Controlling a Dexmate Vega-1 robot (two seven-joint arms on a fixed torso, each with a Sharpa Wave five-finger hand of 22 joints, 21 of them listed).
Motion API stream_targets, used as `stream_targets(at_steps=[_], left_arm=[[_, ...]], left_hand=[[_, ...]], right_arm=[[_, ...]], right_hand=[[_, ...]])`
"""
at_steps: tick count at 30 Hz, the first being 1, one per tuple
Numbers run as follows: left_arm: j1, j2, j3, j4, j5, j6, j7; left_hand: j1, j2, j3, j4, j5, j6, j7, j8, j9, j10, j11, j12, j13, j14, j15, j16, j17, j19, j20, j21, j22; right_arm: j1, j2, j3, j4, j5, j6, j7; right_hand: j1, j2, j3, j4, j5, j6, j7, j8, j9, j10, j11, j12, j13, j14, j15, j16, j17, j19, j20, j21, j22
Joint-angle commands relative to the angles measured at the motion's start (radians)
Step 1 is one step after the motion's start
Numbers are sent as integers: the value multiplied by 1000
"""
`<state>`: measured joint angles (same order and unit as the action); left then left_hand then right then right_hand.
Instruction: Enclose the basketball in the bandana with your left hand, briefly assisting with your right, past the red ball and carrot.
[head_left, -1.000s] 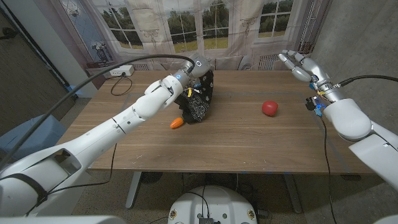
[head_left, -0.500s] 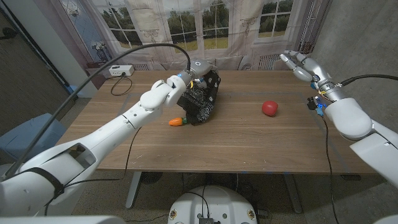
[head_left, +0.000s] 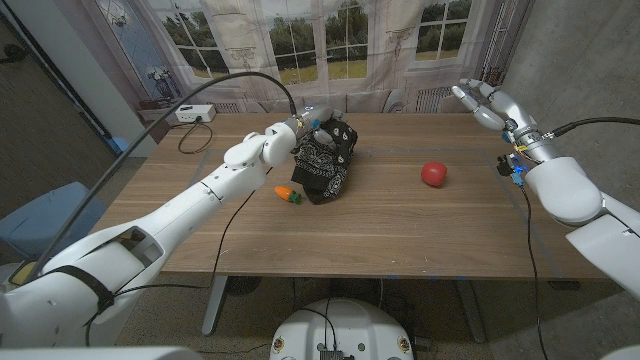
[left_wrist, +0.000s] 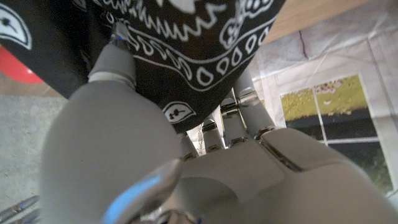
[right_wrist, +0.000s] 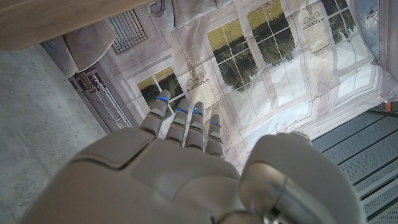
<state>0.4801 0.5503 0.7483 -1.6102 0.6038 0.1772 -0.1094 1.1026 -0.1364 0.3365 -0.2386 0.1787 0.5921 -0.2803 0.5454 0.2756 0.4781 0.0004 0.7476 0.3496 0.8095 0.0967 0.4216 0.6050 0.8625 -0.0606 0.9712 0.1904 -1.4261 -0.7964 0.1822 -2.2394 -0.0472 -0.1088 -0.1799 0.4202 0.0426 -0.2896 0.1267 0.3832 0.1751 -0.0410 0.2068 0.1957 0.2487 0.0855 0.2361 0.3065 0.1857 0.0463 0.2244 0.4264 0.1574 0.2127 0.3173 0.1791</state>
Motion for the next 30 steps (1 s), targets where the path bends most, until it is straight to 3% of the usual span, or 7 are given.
stream_targets(at_steps=[1, 7, 9, 16, 24, 26, 30], left_arm=[[10, -3, -59, 44, -297, 56, -34], [1, 4, -63, 66, -418, 97, -67], [-18, 4, -67, 103, -492, 74, -124], [-5, -17, -110, 176, -691, 41, -135], [-11, -37, -143, 241, -881, 71, -164], [-11, -34, -139, 239, -897, 77, -153], [-42, -2, -92, 195, -860, 175, -122]], left_hand=[[281, 279, 107, 73, 3, 318, 327, 0, 52, 230, -73, 17, 206, 260, -321, -4, 5, -37, -123, 11, 1], [283, 278, 112, 73, 4, 314, 328, -2, 54, 228, -71, 13, 206, 260, -321, -10, 5, -35, -125, 17, -1], [283, 279, 113, 74, 4, 313, 328, -3, 54, 226, -71, 12, 206, 261, -321, -14, 1, -35, -125, 19, -2], [284, 279, 119, 74, 4, 306, 332, -8, 55, 223, -67, 7, 204, 260, -319, -22, -1, -35, -123, 25, -4], [286, 278, 125, 74, 6, 301, 334, -10, 60, 222, -68, 5, 206, 264, -319, -30, -4, -37, -124, 31, -7], [286, 278, 127, 74, 6, 298, 332, -12, 60, 221, -66, 5, 207, 265, -320, -30, -3, -37, -124, 33, -7], [285, 280, 133, 75, 8, 285, 335, -21, 58, 216, -67, -2, 202, 264, -321, -45, -18, -38, -125, 36, -9]], right_arm=[[8, 2, -8, -5, -26, -3, 3], [20, 2, -18, -5, -22, -11, 7], [23, -1, -20, -6, -21, -15, 11], [32, -9, -28, -9, -27, -25, 11], [44, -11, -39, -9, -27, -38, 4], [46, -14, -41, -7, -29, -37, 3], [54, -15, -49, -4, -31, -38, -2]], right_hand=[[5, 4, -8, 1, 4, 5, -1, -1, 1, 10, -1, -3, 1, 11, 1, 2, 0, 7, -1, -1, 5], [5, 5, -10, 1, 4, 6, -2, -1, 1, 10, -3, -3, 1, 12, 0, 3, -2, 8, -1, -3, 5], [5, 6, -10, 1, 4, 5, -1, -2, 1, 9, -1, -4, 1, 12, 0, 3, -2, 9, -1, -3, 5], [5, 6, -11, 1, 5, 5, -2, -2, 1, 10, 0, -4, 1, 12, 0, 2, -4, 10, -1, -5, 5], [6, 7, -13, 0, 5, 6, -2, -1, 1, 10, -4, -4, 1, 12, 1, 2, -6, 11, -1, -8, 5], [6, 7, -13, 0, 5, 7, -3, -1, 1, 11, -1, -4, 1, 12, 1, 2, -6, 11, -1, -8, 5], [6, 7, -14, 0, 5, 7, -2, -1, 1, 11, -1, -4, 1, 13, 1, 3, -7, 12, -1, -9, 5]])
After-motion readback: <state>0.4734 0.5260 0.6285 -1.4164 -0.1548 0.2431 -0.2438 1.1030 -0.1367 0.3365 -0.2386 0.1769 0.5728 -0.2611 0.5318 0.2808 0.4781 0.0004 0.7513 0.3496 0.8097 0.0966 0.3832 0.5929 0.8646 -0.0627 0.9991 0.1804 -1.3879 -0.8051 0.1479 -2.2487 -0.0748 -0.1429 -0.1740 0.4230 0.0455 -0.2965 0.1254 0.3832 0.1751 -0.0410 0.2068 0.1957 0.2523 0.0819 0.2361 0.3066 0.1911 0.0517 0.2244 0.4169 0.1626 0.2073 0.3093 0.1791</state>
